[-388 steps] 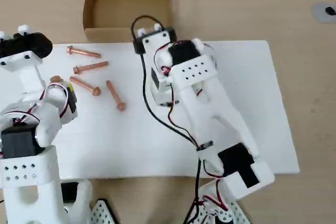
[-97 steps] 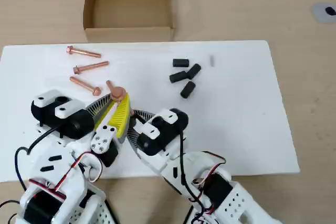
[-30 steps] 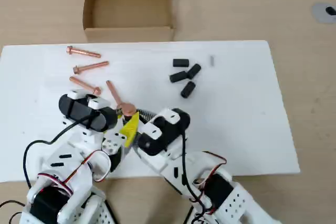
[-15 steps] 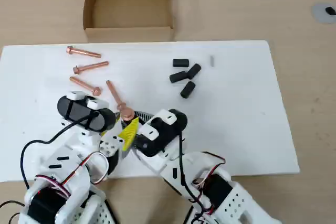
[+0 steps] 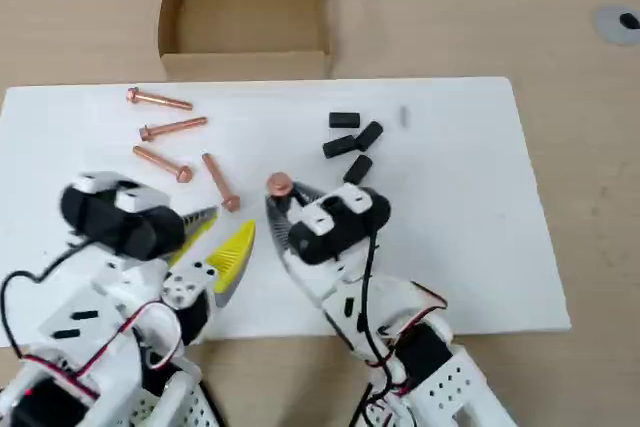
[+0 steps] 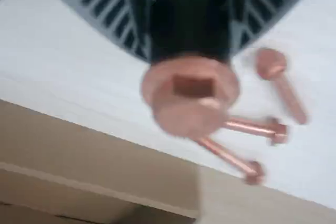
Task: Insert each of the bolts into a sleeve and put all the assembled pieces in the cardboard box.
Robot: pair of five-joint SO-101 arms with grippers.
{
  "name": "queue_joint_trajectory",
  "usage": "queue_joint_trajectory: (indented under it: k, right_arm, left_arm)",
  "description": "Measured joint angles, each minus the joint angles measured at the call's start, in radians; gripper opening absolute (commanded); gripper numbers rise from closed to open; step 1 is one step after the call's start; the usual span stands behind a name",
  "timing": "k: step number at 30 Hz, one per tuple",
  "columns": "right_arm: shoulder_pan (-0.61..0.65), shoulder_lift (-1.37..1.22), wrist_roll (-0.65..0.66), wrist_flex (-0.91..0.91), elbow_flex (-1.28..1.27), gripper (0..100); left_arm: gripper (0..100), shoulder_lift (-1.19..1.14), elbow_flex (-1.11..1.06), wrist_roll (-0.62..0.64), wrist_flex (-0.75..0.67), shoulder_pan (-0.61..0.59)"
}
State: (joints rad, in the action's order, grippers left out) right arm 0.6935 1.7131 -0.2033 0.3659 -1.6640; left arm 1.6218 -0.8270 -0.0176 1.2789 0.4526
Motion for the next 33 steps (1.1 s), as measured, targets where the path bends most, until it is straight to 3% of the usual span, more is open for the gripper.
queue_joint_trajectory:
  k: [3,8,13,22,33]
  right_arm:
    - [-0.037,-0.094,0.005,0.000,0.081,0.9]
    - [-0.087,-0.382,0.005,0.000,0.336,0.9]
    - [-0.118,-0.767,0.005,0.000,0.701,0.9]
    - [-0.132,-1.392,0.005,-0.002,1.336,0.9]
    - [-0.250,-2.084,-0.040,-0.002,1.995,0.9]
  left_arm:
    - [15,-0.149,0.112,-0.002,0.000,-0.031]
    - [15,-0.391,0.222,0.002,-0.048,-0.212]
    - [15,-0.474,0.267,0.002,-0.064,-0.333]
    - [15,-0.482,0.175,0.002,-0.084,-0.351]
    - [15,-0.483,-0.018,0.002,-0.201,-0.351]
